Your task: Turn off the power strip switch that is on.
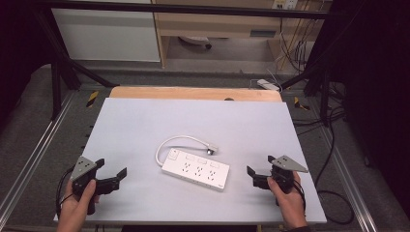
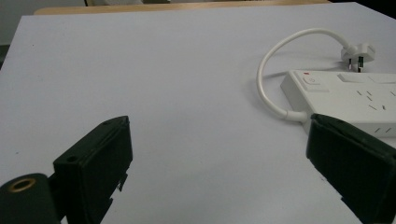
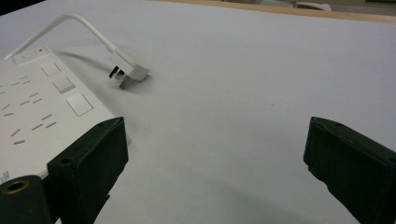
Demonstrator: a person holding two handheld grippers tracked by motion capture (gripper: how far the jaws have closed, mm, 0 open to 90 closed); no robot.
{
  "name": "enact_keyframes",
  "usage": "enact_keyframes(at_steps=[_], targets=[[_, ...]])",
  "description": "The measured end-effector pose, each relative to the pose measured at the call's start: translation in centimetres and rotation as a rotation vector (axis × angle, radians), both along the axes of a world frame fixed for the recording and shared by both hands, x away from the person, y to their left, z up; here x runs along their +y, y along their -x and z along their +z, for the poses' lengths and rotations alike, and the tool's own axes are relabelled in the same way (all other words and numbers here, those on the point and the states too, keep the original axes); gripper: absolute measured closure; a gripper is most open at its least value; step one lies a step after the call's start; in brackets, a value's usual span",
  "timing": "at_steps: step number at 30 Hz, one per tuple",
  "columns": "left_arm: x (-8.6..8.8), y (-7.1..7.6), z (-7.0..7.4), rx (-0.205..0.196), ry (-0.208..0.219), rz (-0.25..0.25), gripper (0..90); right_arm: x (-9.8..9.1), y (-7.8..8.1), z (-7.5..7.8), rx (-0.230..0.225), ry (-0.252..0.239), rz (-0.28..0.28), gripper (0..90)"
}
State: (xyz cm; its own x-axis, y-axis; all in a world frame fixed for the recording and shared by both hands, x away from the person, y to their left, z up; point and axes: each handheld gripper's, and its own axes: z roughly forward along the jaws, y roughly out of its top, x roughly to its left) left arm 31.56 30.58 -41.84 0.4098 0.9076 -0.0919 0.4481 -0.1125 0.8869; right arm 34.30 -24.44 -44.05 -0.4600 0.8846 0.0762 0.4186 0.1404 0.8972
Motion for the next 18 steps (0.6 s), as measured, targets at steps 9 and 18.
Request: enact_keyframes(at_steps=[9, 18], targets=[[-0.3, 0.0, 0.1, -0.002, -0.017, -0.018, 6.8, 0.1, 0.2, 0.6, 0.002, -0.027, 0.016, 5.3], [-0.5, 0.1, 0.0, -0.002, -0.027, -0.031, 6.8, 0.0, 0.6, 1.3, -0.033, -0.046, 0.043, 3.5]])
